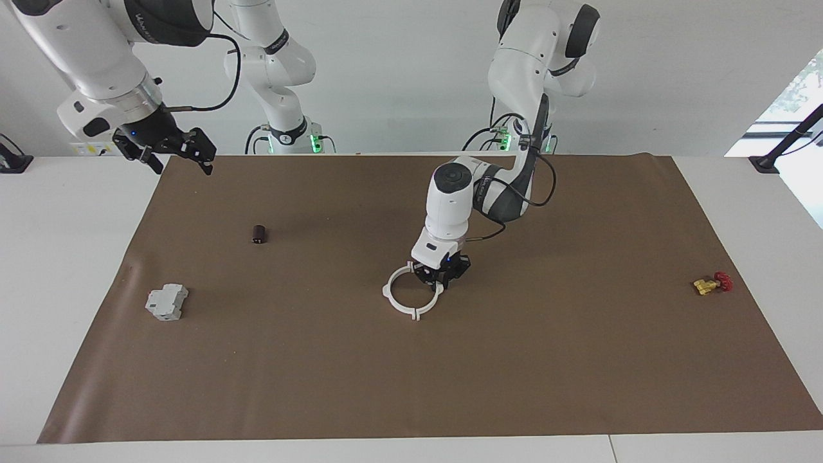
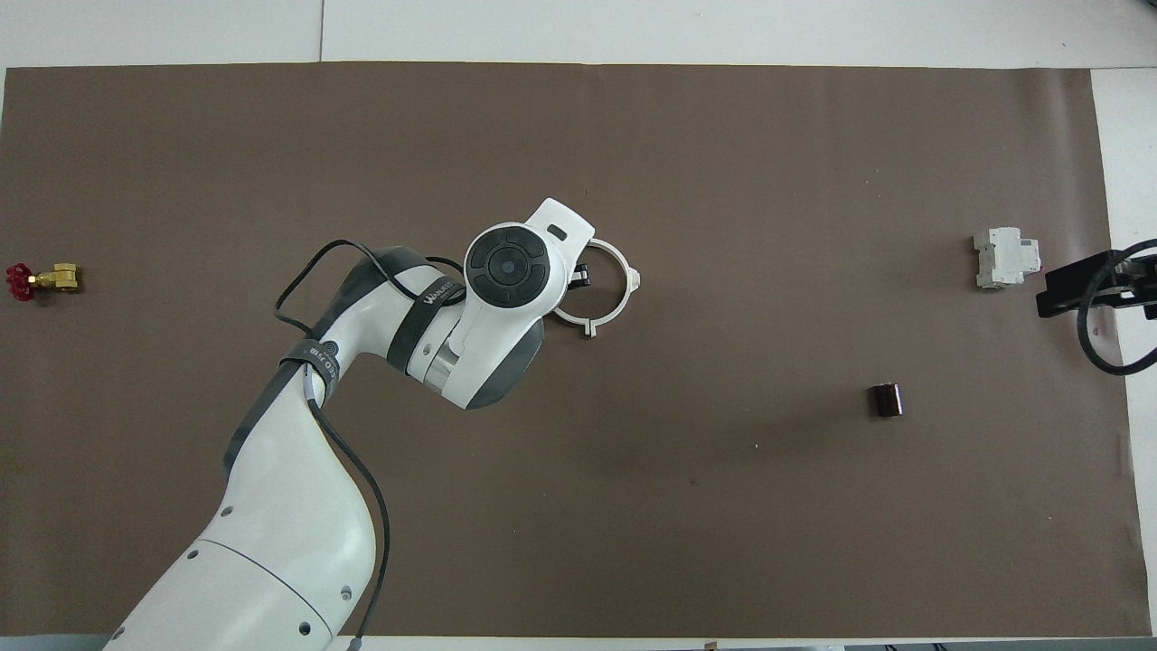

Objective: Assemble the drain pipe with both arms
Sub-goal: 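Press the held half-ring onto the placed half with the left gripper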

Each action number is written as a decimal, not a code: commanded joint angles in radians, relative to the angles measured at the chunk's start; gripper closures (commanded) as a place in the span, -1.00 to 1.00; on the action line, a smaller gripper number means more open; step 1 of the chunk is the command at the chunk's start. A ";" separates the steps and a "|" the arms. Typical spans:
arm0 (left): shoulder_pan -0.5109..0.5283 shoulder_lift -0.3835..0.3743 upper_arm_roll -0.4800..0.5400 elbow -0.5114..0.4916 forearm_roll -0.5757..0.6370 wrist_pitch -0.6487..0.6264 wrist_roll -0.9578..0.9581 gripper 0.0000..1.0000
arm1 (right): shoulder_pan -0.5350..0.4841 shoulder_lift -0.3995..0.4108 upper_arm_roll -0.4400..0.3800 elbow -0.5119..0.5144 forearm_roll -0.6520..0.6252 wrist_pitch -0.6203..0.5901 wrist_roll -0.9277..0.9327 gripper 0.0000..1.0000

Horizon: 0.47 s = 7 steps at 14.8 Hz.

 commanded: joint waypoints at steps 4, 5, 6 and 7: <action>-0.004 -0.007 0.004 -0.019 -0.013 0.022 0.002 -1.00 | -0.010 -0.013 0.003 -0.011 0.007 -0.009 -0.025 -1.00; -0.002 -0.012 0.004 -0.019 -0.012 0.013 0.004 -1.00 | -0.010 -0.013 0.003 -0.011 0.007 -0.009 -0.025 -1.00; 0.003 -0.020 0.005 -0.021 -0.013 0.008 0.004 -1.00 | -0.010 -0.013 0.003 -0.011 0.007 -0.009 -0.025 -1.00; 0.018 -0.026 0.007 -0.021 -0.012 -0.004 0.007 -1.00 | -0.010 -0.013 0.003 -0.011 0.007 -0.009 -0.025 -1.00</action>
